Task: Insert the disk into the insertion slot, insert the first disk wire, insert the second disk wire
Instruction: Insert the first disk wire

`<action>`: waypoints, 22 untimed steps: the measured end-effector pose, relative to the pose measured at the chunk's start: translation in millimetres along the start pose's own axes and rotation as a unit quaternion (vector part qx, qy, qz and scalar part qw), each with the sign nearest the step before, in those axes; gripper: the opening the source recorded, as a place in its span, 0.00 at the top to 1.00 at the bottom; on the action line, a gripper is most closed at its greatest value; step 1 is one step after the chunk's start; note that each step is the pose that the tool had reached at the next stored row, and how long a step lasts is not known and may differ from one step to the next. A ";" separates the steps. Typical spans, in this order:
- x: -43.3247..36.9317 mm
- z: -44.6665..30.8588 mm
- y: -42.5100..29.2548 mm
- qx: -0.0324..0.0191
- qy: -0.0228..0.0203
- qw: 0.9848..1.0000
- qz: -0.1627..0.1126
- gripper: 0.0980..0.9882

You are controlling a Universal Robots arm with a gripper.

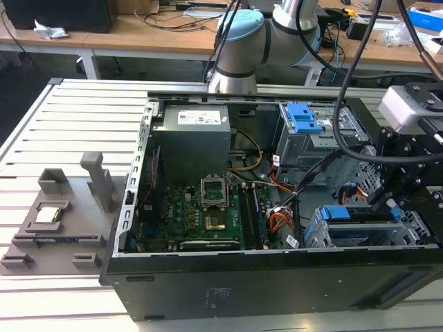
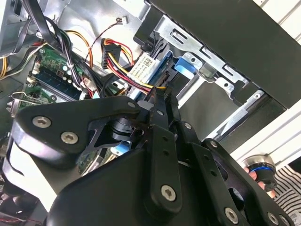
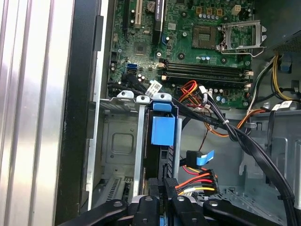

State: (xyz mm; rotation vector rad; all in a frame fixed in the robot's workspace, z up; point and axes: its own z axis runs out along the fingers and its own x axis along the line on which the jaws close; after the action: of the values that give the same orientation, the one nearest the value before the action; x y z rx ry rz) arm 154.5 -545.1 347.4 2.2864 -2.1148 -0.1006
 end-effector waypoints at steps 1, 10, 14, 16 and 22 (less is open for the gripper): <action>-0.4 0.3 0.0 0.000 0.000 1.000 0.000 0.93; -6.1 3.4 -1.1 0.000 -0.001 1.000 0.017 0.93; -6.1 4.2 -1.4 0.001 -0.001 1.000 0.022 0.93; -6.1 4.3 -2.0 0.001 -0.001 1.000 0.023 0.93; -5.8 4.5 -4.4 0.001 0.000 1.000 0.025 0.93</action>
State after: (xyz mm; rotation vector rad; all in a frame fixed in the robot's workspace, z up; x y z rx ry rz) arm 158.1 -538.9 342.8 2.2321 -2.1704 -0.0974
